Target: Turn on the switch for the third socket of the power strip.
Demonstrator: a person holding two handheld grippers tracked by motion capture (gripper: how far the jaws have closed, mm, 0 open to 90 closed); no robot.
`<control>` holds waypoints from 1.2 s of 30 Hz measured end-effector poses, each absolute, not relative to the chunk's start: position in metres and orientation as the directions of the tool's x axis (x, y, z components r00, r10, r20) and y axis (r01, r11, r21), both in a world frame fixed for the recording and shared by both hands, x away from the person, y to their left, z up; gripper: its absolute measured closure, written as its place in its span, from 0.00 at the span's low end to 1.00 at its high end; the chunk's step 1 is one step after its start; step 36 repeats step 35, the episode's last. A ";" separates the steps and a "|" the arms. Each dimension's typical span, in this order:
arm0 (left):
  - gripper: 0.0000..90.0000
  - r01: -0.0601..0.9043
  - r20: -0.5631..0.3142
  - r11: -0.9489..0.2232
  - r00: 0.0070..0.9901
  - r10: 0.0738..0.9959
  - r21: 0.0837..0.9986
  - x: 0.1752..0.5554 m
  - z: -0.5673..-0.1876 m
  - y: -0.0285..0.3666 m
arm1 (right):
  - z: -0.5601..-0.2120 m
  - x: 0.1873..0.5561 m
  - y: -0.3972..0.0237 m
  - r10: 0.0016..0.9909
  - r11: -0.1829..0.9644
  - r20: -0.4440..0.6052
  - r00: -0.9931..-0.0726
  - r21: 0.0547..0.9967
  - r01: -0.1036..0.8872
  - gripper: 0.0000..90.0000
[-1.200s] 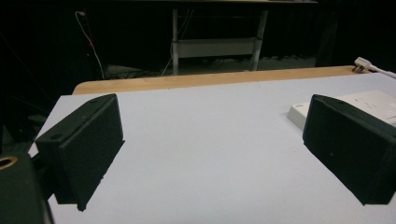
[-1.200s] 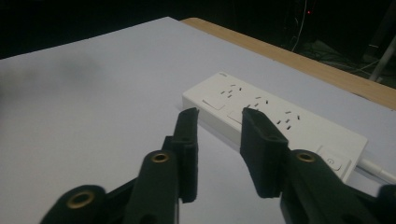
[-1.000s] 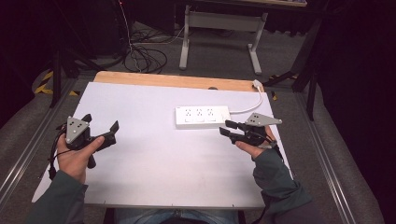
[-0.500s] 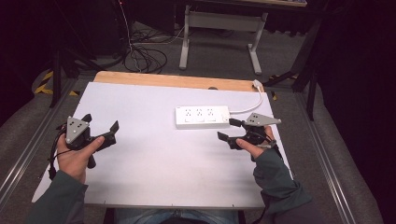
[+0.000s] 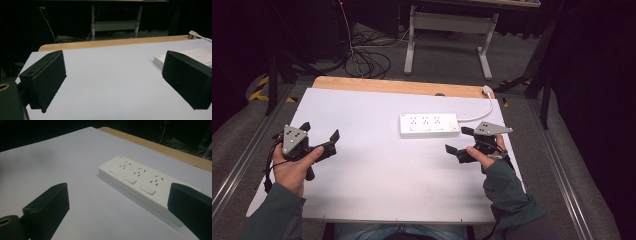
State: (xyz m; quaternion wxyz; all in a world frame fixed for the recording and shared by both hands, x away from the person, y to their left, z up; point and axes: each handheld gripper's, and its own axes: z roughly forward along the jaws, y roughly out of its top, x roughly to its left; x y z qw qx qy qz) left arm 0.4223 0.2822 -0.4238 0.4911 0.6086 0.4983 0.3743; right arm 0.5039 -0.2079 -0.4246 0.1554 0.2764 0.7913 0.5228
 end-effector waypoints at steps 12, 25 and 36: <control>0.06 0.239 -0.030 -0.025 0.226 0.974 0.971 0.422 -0.423 0.282 | -0.424 0.502 -0.208 0.584 0.302 0.037 -0.811 0.917 0.259 0.05; 0.06 0.242 -0.028 -0.029 0.229 0.973 0.970 0.423 -0.424 0.281 | -0.426 0.503 -0.209 0.575 0.302 0.041 -0.817 0.918 0.258 0.05; 0.07 0.241 -0.029 -0.028 0.230 0.973 0.970 0.424 -0.424 0.281 | -0.427 0.503 -0.208 0.569 0.307 0.039 -0.821 0.916 0.257 0.05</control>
